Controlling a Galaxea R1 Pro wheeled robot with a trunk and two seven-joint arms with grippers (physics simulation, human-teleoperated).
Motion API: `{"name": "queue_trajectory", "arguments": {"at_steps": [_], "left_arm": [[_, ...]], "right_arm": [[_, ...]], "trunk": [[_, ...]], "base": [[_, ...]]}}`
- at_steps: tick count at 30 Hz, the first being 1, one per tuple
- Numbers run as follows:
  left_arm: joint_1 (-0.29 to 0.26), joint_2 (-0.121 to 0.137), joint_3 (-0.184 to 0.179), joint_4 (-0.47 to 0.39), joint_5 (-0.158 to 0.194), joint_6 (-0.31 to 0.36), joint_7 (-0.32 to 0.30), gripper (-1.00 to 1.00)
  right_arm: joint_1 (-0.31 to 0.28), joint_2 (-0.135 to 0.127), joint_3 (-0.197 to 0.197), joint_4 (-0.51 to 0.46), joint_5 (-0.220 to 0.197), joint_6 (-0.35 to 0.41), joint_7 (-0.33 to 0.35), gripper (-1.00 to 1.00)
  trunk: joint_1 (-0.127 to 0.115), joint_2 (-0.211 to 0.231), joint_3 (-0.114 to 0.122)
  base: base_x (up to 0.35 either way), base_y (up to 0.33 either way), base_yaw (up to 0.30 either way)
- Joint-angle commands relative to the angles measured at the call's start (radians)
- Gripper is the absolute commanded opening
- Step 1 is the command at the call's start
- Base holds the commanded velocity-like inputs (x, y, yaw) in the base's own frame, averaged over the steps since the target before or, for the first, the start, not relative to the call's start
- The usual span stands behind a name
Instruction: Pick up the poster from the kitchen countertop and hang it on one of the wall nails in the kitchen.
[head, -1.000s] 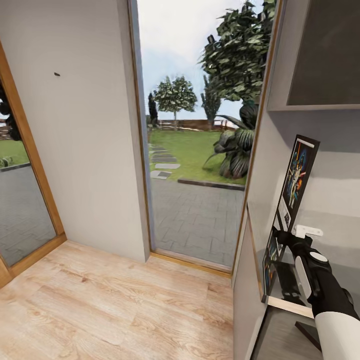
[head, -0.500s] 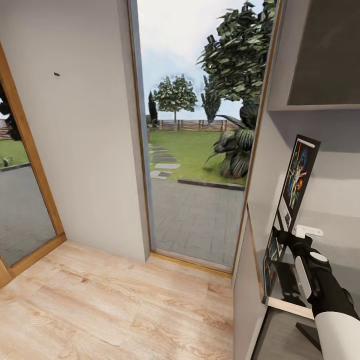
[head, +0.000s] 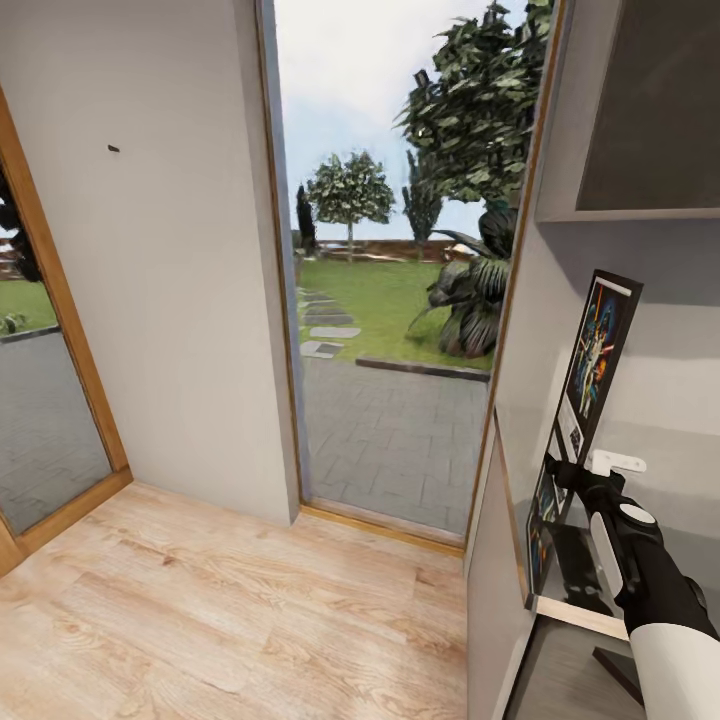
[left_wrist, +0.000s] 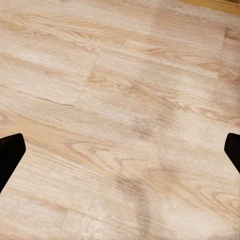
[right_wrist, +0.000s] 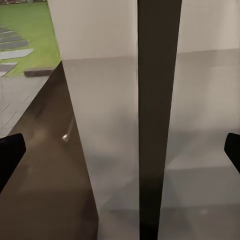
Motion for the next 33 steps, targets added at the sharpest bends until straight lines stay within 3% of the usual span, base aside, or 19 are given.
{"name": "queue_trajectory", "arguments": {"at_steps": [1,18,19,33], "left_arm": [[0.000,-0.001,0.003,-0.001,-0.002,-0.002,-0.001,1.00],[0.000,-0.001,0.003,-0.001,-0.002,-0.002,-0.001,1.00],[0.000,-0.001,0.003,-0.001,-0.002,-0.002,-0.001,1.00],[0.000,-0.001,0.003,-0.001,-0.002,-0.002,-0.001,1.00]], "right_arm": [[-0.001,0.000,-0.002,-0.002,0.000,0.005,0.006,1.00],[-0.001,0.000,-0.002,-0.002,0.000,0.005,0.006,1.00],[-0.001,0.000,-0.002,-0.002,0.000,0.005,0.006,-1.00],[-0.001,0.000,-0.002,-0.002,-0.001,0.005,0.006,-1.00]], "trunk": [[0.000,-0.001,-0.001],[0.000,-0.001,-0.001],[0.000,-0.001,-0.001],[0.000,-0.001,-0.001]], "base": [[0.011,0.000,0.000],[0.002,0.000,0.000],[0.000,0.000,0.000],[0.000,0.000,0.000]]}}
